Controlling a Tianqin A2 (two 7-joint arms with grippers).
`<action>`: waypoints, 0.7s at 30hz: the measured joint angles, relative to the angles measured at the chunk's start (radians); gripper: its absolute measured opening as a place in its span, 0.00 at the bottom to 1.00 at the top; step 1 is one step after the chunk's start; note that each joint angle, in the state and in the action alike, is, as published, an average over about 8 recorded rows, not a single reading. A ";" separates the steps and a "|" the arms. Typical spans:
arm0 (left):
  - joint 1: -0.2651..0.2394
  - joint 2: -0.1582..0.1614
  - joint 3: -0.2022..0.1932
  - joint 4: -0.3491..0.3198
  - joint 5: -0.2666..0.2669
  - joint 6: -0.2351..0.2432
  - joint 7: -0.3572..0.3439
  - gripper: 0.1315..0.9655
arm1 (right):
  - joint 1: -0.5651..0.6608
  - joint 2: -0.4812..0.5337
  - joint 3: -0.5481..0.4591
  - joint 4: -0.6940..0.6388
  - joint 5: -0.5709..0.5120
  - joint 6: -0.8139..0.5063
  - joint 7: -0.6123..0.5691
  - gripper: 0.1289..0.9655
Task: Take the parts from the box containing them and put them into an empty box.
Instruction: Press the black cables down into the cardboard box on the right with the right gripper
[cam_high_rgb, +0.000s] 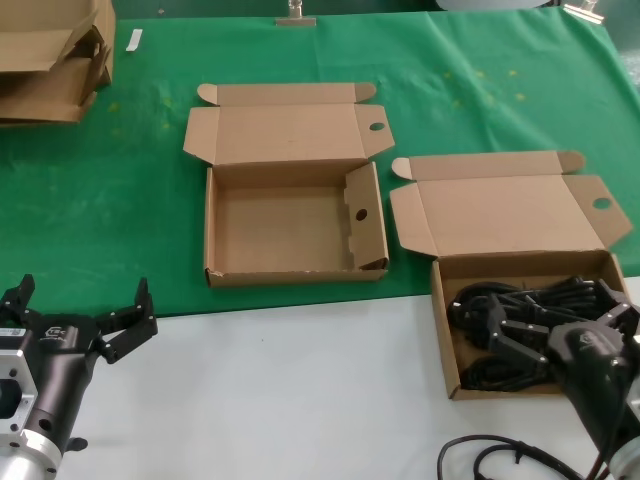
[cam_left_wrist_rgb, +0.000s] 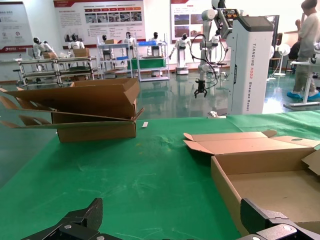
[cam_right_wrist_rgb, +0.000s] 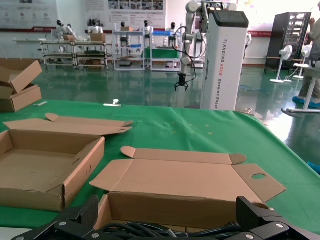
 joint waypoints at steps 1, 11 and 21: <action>0.000 0.000 0.000 0.000 0.000 0.000 0.000 1.00 | 0.000 0.000 0.000 0.000 0.000 0.000 0.000 1.00; 0.000 0.000 0.000 0.000 0.000 0.000 0.000 1.00 | 0.000 0.000 0.000 0.000 0.000 0.000 0.000 1.00; 0.000 0.000 0.000 0.000 0.000 0.000 0.000 1.00 | 0.000 0.000 0.000 0.000 0.000 0.000 0.000 1.00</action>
